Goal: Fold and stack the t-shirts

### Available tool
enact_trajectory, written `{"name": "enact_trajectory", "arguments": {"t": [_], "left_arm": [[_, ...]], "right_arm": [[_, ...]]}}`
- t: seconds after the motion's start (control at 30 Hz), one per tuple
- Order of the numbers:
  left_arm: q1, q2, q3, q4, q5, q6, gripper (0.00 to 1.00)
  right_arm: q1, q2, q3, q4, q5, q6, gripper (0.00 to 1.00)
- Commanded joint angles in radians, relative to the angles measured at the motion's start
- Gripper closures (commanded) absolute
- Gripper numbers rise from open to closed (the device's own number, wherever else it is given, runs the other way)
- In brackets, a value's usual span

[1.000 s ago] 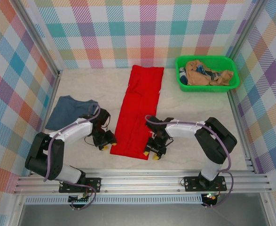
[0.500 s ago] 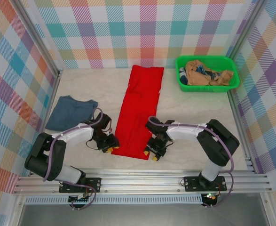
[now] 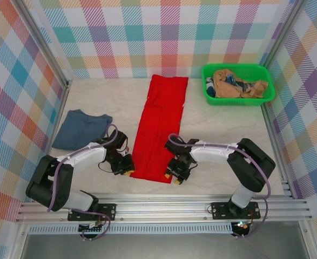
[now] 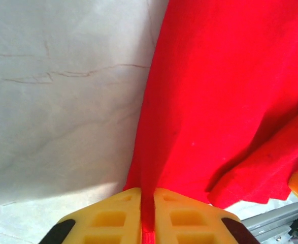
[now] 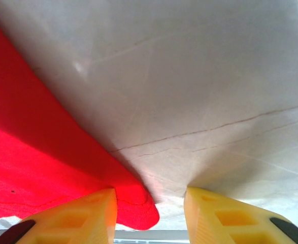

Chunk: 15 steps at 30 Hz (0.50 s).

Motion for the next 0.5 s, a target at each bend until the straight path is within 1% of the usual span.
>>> {"name": "enact_trajectory", "arguments": {"t": [0.0,0.13,0.23,0.3,0.37,0.47], "left_arm": [[-0.024,-0.016,0.012,-0.053,0.032,0.003,0.90],[-0.030,-0.023,0.003,-0.053,0.042,-0.003,0.94],[-0.038,-0.025,0.003,-0.057,0.042,-0.006,0.94],[-0.040,-0.026,0.004,-0.057,0.042,-0.007,0.95],[-0.040,-0.028,0.005,-0.059,0.043,-0.008,0.95],[-0.041,-0.033,0.004,-0.056,0.045,-0.016,0.95]], "right_arm": [[0.053,0.034,-0.003,0.134,-0.094,0.003,0.60],[0.060,0.029,-0.057,0.198,-0.099,0.041,0.61],[0.062,0.056,-0.049,0.202,-0.100,0.044,0.71],[0.063,0.079,-0.048,0.209,-0.104,0.052,0.75],[0.063,0.087,-0.061,0.236,-0.109,0.074,0.78],[0.063,0.083,-0.054,0.250,-0.110,0.089,0.78]]}}
